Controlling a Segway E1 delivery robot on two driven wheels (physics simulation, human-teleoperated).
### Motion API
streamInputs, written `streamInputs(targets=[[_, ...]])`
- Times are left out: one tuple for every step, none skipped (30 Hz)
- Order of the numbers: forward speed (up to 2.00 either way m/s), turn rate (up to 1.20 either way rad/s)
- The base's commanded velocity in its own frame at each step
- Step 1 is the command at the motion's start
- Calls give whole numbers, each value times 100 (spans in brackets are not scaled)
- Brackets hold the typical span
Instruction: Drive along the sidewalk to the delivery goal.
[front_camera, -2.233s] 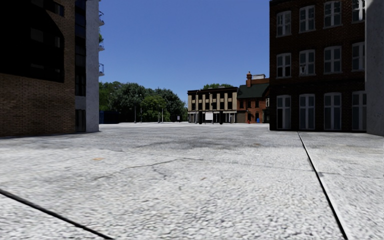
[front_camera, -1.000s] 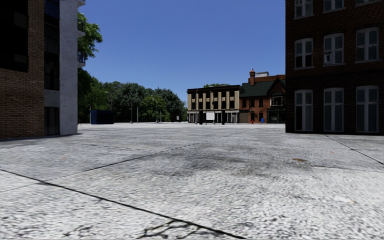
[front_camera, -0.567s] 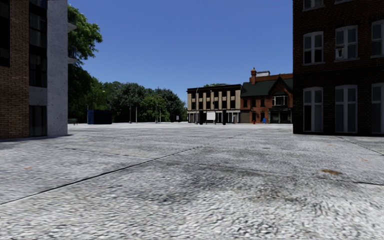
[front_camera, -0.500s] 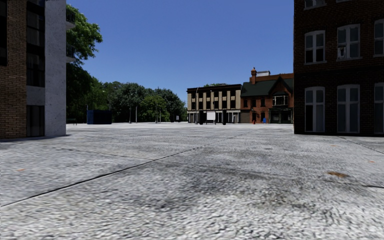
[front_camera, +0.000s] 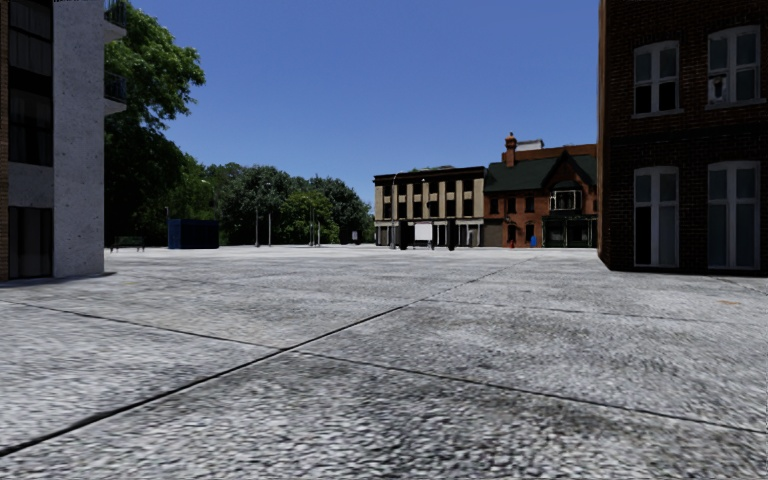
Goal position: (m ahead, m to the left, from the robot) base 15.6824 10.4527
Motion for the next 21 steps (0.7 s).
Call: streamInputs(targets=[[200,-1],[200,-1],[200,-1],[200,-1],[200,-1],[200,-1],[200,-1],[200,-1],[200,-1],[200,-1],[200,-1],[200,-1],[200,-1],[200,-1],[200,-1],[200,-1],[200,-1],[200,-1],[200,-1],[200,-1],[200,-1]])
